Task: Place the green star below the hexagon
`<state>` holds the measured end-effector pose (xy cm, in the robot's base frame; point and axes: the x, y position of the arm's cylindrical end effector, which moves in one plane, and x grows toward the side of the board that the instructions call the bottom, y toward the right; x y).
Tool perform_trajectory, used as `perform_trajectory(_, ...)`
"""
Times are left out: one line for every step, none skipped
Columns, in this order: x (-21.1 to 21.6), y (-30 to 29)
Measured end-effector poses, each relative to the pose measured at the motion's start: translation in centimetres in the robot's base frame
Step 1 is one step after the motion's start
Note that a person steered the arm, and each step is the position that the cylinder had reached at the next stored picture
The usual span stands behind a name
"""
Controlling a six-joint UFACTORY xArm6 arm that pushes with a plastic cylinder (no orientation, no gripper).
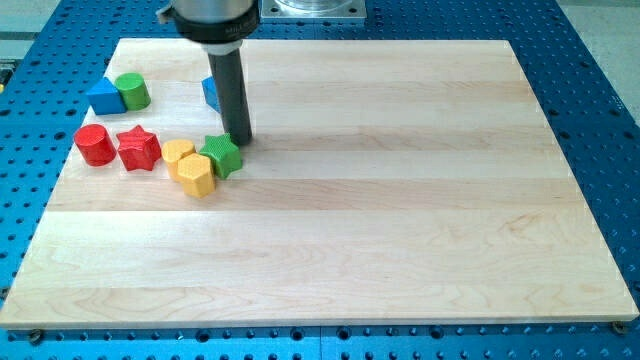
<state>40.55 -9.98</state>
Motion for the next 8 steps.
perform_trajectory(4.4, 0.7)
perform_trajectory(6.6, 1.3)
perform_trajectory(9.7, 1.2)
perform_trajectory(11.9, 0.5)
perform_trajectory(12.4, 3.0)
perform_trajectory(8.9, 3.5)
perform_trajectory(8.9, 1.8)
perform_trajectory(7.8, 0.7)
